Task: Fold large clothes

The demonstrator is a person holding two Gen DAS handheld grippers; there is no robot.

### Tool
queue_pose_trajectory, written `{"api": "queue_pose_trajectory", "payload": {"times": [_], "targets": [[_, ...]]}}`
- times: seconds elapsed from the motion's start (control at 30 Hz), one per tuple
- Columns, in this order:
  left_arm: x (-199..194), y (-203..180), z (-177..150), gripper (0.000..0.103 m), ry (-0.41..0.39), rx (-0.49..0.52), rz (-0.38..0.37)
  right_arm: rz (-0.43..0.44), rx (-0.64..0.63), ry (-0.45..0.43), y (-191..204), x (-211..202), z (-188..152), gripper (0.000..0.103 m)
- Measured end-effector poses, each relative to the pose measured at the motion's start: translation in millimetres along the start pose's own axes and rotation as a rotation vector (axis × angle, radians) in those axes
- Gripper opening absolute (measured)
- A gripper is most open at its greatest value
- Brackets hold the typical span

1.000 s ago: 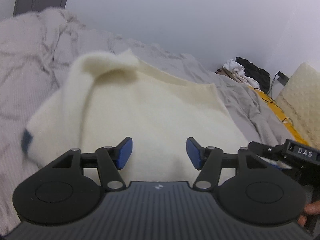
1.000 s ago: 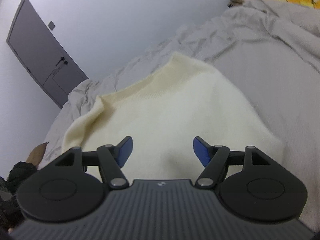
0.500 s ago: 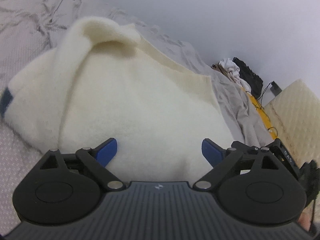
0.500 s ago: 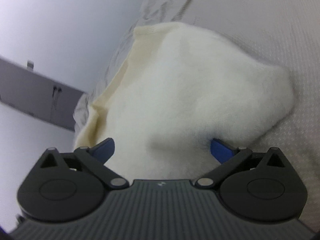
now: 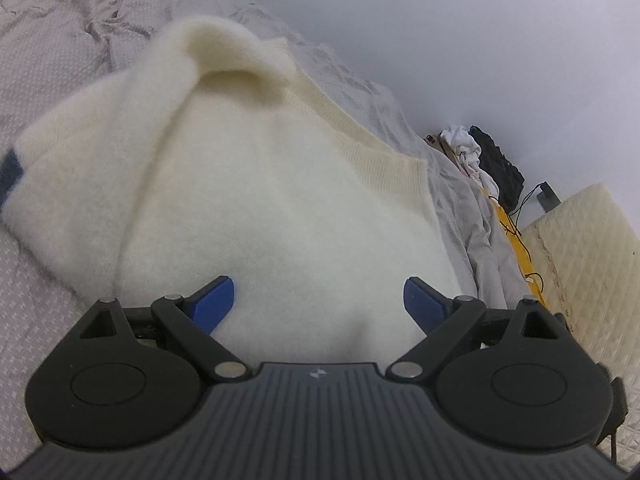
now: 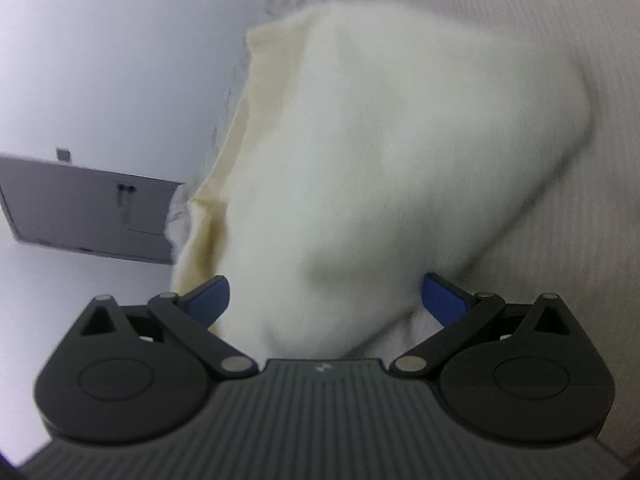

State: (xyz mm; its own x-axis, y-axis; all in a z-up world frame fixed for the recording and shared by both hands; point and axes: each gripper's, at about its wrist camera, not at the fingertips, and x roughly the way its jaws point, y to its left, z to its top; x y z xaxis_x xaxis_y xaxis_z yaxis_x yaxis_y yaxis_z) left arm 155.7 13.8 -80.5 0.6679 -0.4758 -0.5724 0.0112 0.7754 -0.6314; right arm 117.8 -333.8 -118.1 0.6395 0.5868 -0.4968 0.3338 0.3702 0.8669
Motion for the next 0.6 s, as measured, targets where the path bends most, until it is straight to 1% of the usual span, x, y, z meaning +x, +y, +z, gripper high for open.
{"api": "queue_pose_trajectory", "payload": {"times": [0.07,0.1,0.17,0.27,0.3,0.33,0.37,0.4,0.47,0.53,0.6], "targets": [[0,1,0,0.094,-0.001,-0.006,0.0,0.041,0.054,0.085,-7,10,-6,0.103],[0,1,0,0.094,-0.002,-0.008,0.0,0.035,0.063,0.1,-9,14,-9,0.103],[-1,1,0,0.094,-0.003,-0.011,-0.001,0.012,0.057,0.102,-12,22,-13,0.103],[-4,1,-1,0.094,-0.002,-0.029,-0.008,0.021,0.069,0.067,-14,27,-7,0.102],[-5,1,-2,0.094,0.001,-0.039,-0.016,0.023,0.053,0.043,-12,27,-3,0.095],[-6,1,-2,0.094,0.005,-0.046,-0.024,-0.009,0.003,0.004,-6,26,2,0.088],[-7,1,-3,0.094,0.011,-0.057,-0.035,-0.067,-0.045,-0.032,-1,25,6,0.083],[-7,0,-5,0.094,0.02,-0.069,-0.051,-0.091,-0.049,-0.047,-2,26,9,0.083],[-7,0,-9,0.094,0.042,-0.09,-0.071,-0.08,-0.02,-0.045,-7,28,12,0.079],[-5,-1,-15,0.094,0.07,-0.119,-0.091,-0.086,-0.045,-0.052,-4,27,11,0.077],[0,1,-22,0.094,0.111,-0.153,-0.111,-0.061,-0.076,-0.061,-1,19,11,0.076]]}}
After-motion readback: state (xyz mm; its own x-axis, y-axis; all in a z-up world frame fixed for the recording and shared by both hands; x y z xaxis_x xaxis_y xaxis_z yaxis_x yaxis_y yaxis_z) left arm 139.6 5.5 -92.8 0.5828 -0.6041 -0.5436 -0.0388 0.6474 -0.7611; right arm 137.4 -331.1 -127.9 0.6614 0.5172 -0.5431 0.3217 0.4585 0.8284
